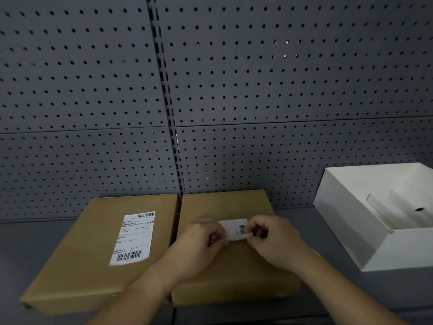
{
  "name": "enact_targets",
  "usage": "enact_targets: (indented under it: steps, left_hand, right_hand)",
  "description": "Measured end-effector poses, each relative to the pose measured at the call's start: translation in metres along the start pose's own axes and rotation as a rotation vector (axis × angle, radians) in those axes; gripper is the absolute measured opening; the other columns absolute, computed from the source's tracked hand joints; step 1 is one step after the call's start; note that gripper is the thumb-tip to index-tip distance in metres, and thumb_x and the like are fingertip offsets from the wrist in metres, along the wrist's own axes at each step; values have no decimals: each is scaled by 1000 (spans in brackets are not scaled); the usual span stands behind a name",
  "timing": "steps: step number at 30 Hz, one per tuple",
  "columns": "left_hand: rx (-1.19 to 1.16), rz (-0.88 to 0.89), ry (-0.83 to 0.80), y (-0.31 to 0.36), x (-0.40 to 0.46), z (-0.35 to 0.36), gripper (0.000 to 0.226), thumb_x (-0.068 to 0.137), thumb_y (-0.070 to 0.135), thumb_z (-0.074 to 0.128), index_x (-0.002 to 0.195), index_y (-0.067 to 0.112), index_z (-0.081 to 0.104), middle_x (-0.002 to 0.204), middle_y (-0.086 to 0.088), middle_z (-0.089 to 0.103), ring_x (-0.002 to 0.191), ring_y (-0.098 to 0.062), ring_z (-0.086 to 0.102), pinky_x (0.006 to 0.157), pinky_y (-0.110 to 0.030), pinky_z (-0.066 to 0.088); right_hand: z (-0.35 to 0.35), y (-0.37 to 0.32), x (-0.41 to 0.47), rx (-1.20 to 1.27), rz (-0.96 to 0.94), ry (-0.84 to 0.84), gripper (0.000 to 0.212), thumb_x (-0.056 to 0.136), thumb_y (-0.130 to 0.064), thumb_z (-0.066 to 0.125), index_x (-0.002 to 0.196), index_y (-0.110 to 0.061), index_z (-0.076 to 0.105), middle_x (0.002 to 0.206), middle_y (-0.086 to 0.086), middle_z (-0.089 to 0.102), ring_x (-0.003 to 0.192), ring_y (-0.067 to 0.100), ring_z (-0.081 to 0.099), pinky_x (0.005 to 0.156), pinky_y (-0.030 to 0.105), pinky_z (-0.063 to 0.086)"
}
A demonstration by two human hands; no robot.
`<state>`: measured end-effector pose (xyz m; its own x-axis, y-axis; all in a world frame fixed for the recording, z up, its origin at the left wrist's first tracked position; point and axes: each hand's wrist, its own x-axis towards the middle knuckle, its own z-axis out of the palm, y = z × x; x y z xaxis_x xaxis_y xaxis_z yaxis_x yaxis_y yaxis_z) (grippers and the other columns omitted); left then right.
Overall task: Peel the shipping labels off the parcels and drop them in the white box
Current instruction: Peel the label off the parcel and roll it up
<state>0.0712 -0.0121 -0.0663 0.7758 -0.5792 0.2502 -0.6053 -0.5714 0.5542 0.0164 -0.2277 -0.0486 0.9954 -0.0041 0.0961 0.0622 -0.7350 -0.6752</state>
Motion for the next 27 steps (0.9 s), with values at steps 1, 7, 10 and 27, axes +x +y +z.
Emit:
enact_targets:
  steps: [1,7,10,27]
  left_hand:
    - [-2,2,6,0,0,0,5,91,33,70,89,31,66,93,18,58,90,2,56,77,-13,47]
    - [-26,5,17,0,1,-3,3,90,31,71,91,29,69,91,16,61,89,0,58,79,-13,46]
    - [-48,-7,1,-1,0,-6,3,89,33,72,90,31,69,92,16,62,90,1,58,79,-11,46]
    - [-40,-11,0,-8,-1,-14,8,90,32,71,95,27,73,97,13,67,94,-1,60,84,-18,49]
  right_hand:
    - [0,-1,1,1,-8,-22,18,88,-17,68,86,-35,69,77,-9,62,71,3,58,61,13,45]
    - [9,-7,8,-60,-89,-32,31,87,-26,75,67,-40,56,83,-12,55,73,1,53,63,13,38]
    - [9,-5,9,-56,-78,-27,35,86,-26,76,64,-43,55,83,-13,57,74,0,55,64,12,38]
    - [8,2,19,-70,-122,-56,31,86,-33,76,66,-46,57,85,-14,59,79,-1,57,66,13,39]
